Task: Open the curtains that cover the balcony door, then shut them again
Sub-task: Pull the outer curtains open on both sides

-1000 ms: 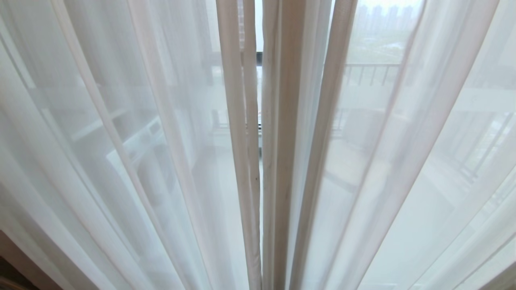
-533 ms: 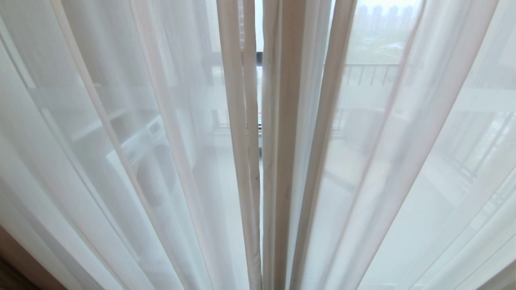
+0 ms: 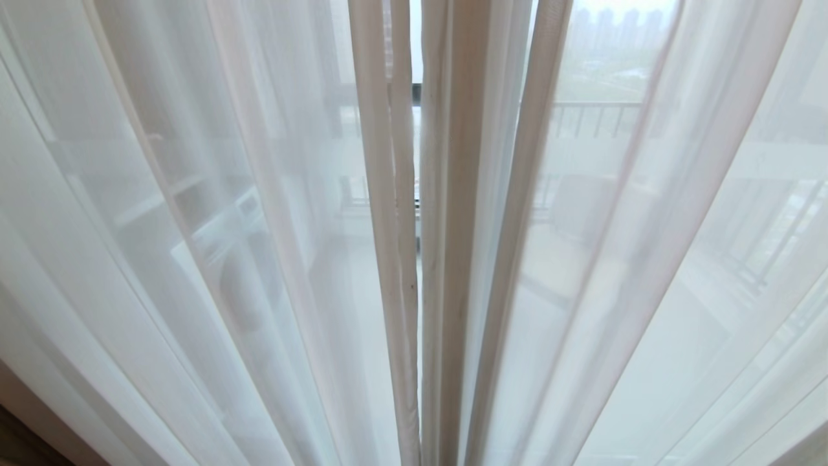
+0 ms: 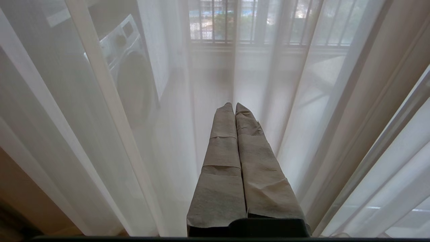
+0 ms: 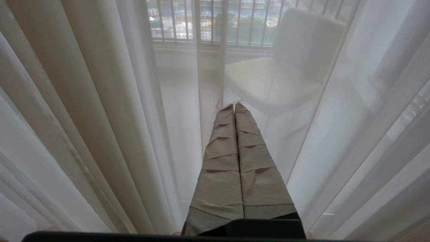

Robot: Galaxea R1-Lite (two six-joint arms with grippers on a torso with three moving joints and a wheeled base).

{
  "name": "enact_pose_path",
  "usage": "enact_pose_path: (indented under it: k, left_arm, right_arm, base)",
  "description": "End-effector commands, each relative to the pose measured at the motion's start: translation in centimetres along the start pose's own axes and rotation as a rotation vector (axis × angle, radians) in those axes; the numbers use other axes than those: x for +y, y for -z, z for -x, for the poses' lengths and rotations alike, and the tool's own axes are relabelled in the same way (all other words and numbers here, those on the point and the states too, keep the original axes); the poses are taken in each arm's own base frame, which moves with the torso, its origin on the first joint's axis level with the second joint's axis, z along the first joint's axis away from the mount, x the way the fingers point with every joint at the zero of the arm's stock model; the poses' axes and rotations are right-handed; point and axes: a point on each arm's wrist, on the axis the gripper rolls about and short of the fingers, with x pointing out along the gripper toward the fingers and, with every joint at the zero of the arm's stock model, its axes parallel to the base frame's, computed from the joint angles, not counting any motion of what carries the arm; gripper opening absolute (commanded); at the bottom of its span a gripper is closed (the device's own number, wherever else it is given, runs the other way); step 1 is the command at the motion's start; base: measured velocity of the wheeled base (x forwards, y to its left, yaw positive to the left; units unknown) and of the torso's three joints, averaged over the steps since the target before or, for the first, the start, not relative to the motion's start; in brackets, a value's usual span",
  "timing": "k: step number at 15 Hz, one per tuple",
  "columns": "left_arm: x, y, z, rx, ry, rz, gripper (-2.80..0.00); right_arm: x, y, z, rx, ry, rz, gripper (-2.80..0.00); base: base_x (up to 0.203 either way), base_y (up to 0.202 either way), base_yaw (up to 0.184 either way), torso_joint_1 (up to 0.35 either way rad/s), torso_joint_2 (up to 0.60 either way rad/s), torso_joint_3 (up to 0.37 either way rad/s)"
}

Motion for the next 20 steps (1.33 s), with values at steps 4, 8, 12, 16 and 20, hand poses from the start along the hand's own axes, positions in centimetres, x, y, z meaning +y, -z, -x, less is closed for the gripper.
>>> enact_pose_path:
  k: [4, 8, 12, 16, 20]
  left_arm:
    - [0.0, 0.0, 0.0, 0.001, -0.003, 0.000, -2.80]
    - [0.0, 0.0, 0.0, 0.001, -0.003, -0.010, -2.80]
    - [-0.2, -1.7, 0.5, -0.064, 0.071, -0.008, -2.80]
    - [-0.6, -4.9, 1.2, -0.111, 0.251, -0.019, -2.80]
    - [-1.0, -10.3, 0.1, -0.074, 0.472, 0.028, -2.80]
  right_arm:
    - [0.0, 0.0, 0.0, -0.001, -0.001, 0.000, -2.80]
    - [0.0, 0.0, 0.0, -0.001, -0.001, 0.000, -2.80]
    - [0.0, 0.0, 0.0, -0.001, -0.001, 0.000, -2.80]
    - [0.0, 0.0, 0.0, -0.001, -0.001, 0.000, -2.80]
    - [0.0, 0.0, 0.0, -0.001, -0.001, 0.000, -2.80]
  base:
    - [0.000, 0.000, 0.000, 0.000, 0.00, 0.000]
    - [0.000, 0.000, 0.000, 0.000, 0.00, 0.000]
    - [0.000, 0.000, 0.000, 0.000, 0.00, 0.000]
    - [0.000, 0.000, 0.000, 0.000, 0.00, 0.000]
    - [0.000, 0.000, 0.000, 0.000, 0.00, 0.000]
